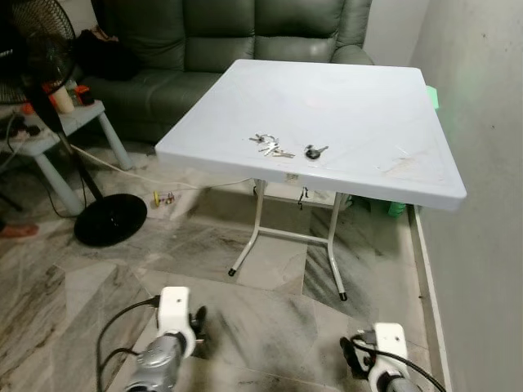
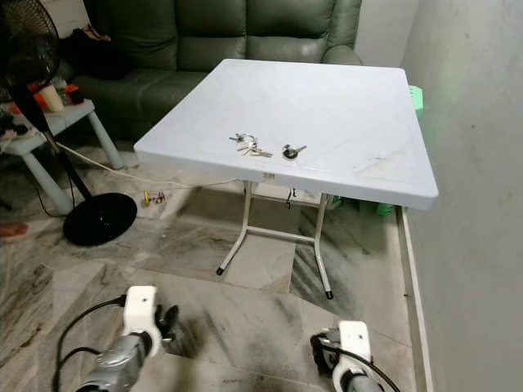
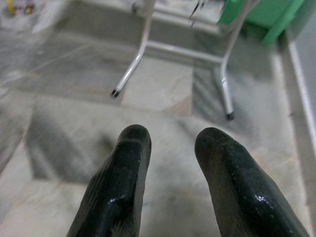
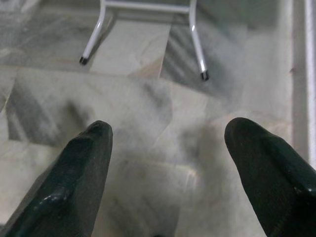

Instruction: Hang keys on a hook

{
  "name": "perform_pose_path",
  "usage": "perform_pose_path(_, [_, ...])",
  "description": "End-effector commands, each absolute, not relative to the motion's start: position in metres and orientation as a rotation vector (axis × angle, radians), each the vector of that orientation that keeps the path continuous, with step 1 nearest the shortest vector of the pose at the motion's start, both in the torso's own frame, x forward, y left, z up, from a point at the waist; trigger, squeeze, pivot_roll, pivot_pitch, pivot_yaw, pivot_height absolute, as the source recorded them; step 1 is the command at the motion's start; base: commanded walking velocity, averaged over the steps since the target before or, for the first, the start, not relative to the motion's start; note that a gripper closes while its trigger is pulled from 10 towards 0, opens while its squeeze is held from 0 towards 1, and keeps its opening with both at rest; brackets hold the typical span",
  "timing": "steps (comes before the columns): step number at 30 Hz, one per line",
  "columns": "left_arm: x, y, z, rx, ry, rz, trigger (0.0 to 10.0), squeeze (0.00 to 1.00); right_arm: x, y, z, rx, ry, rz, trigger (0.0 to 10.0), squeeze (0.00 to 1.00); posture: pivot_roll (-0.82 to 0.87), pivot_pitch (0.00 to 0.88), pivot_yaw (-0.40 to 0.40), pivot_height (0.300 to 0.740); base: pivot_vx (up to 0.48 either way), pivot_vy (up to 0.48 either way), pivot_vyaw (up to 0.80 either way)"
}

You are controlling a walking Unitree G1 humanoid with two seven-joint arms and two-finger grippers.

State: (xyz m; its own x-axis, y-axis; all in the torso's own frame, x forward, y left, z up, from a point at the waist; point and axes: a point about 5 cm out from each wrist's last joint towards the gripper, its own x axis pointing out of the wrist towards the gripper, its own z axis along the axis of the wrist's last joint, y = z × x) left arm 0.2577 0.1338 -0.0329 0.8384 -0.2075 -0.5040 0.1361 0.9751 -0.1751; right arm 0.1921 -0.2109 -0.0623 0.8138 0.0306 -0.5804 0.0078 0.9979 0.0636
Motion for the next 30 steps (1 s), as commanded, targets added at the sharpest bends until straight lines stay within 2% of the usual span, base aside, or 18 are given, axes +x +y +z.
perform_pose_path(1, [0.269, 0.144, -0.021, -0.127, 0.470, -0.173, 10.0, 0.00, 0.207, -0.207, -0.052, 0.074, 0.535, 0.024, 10.0, 0.00, 0.06, 0.000, -0.015, 0.736, 0.000, 0.000, 0.00])
perform_pose_path(7, [0.281, 0.139, -0.005, -0.140, 0.359, -0.210, 10.0, 0.00, 0.223, -0.207, -0.035, 0.099, 0.390, 0.025, 10.0, 0.00, 0.06, 0.000, -0.016, 0.736, 0.000, 0.000, 0.00])
perform_pose_path(15, [0.300, 0.133, 0.034, -0.176, 0.130, -0.262, 10.0, 0.00, 0.248, -0.195, 0.011, 0.112, 0.078, 0.049, 10.0, 0.00, 0.05, 0.000, 0.003, 0.736, 0.000, 0.000, 0.00])
perform_pose_path(24, [0.312, 0.135, 0.076, -0.200, -0.031, -0.309, 10.0, 0.00, 0.262, -0.187, 0.053, 0.030, -0.068, 0.113, 10.0, 0.00, 0.05, 0.000, 0.011, 0.736, 0.000, 0.000, 0.00])
perform_pose_path(30, [0.319, 0.140, 0.100, -0.218, -0.070, -0.322, 10.0, 0.00, 0.270, -0.183, 0.083, -0.019, -0.138, 0.178, 10.0, 0.00, 0.05, 0.000, 0.011, 0.736, 0.000, 0.000, 0.00])
